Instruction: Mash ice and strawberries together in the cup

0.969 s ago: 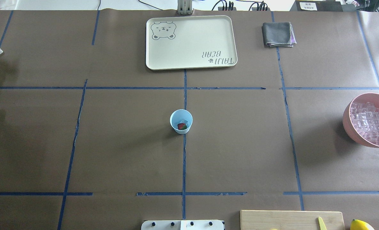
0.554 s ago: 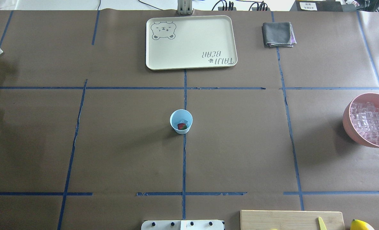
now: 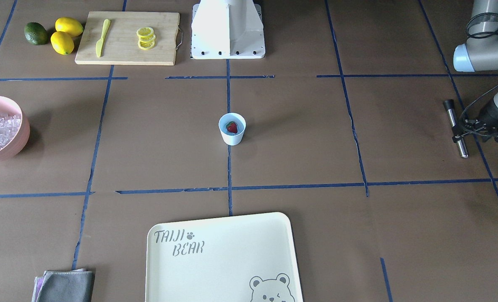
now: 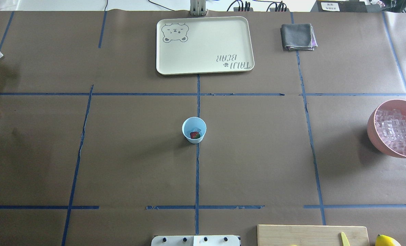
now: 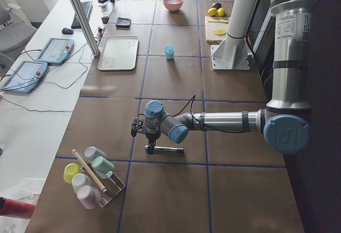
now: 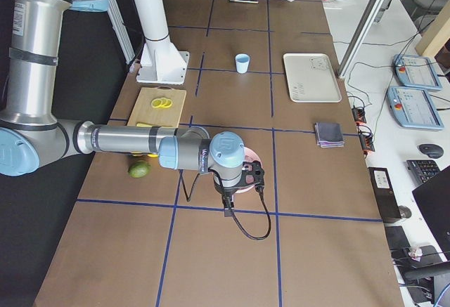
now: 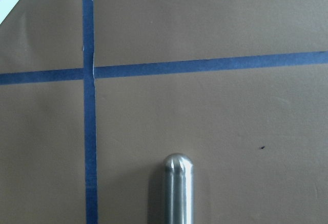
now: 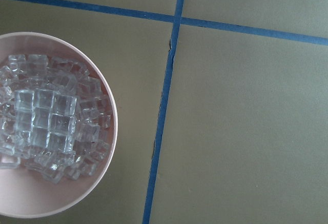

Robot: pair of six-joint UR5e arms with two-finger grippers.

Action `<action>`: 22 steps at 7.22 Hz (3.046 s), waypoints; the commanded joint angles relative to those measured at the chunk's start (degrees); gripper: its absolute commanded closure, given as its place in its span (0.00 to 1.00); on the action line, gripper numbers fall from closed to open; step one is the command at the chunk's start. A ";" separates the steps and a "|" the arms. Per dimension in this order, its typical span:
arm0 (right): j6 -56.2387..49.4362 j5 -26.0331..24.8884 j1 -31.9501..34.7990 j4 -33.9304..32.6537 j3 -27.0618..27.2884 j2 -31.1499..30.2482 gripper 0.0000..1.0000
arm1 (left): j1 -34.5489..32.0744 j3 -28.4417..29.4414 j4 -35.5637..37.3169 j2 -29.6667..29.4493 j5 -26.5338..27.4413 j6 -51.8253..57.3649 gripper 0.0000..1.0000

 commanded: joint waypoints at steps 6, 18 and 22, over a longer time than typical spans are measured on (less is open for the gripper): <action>0.16 0.00 0.00 0.00 -0.09 0.25 0.00 | -25.81 -11.86 38.57 -0.12 -11.88 36.73 0.00; 2.27 0.26 0.00 -0.09 -0.35 0.25 0.00 | -28.57 -10.45 33.05 4.28 -15.02 36.22 0.00; 2.18 0.18 0.00 -0.09 -0.35 0.25 0.00 | -28.57 -11.06 33.05 4.98 -15.02 36.13 0.00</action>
